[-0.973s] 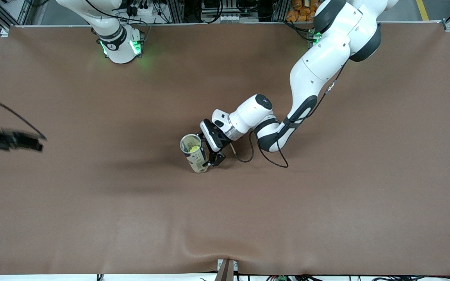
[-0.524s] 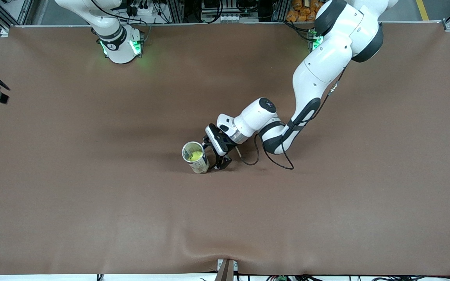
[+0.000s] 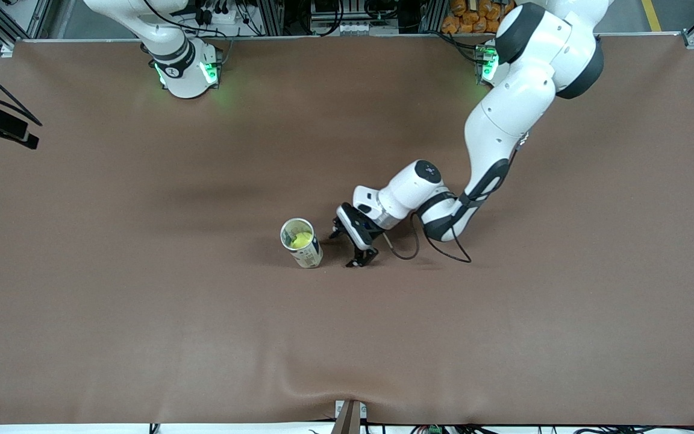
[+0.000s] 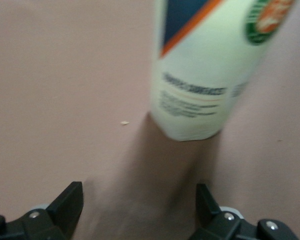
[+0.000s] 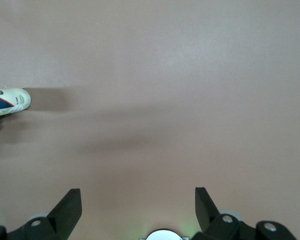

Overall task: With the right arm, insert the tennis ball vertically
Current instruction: 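Open the left gripper and pull it away from the standing can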

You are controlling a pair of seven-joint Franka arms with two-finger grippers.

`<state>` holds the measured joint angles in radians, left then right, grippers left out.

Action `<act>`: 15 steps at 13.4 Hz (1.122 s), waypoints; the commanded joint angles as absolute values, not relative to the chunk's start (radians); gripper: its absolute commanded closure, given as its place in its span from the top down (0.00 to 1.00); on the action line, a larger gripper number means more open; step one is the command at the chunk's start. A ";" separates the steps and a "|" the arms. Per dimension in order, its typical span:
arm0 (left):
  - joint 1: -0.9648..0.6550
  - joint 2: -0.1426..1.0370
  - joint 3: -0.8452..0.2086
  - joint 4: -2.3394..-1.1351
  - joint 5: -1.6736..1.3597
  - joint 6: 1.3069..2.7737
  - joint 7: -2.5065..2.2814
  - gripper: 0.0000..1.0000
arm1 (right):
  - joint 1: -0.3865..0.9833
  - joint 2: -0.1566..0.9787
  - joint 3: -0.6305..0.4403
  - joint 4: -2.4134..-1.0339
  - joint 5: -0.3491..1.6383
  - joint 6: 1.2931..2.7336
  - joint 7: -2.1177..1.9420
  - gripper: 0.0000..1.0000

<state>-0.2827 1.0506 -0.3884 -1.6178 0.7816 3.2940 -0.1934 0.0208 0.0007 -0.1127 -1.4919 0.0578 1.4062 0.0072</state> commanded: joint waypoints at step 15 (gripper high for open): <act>0.023 0.617 -0.629 -1.407 0.321 2.027 -0.210 1.00 | 0.011 -0.002 -0.087 -1.407 -0.009 1.414 -0.011 1.00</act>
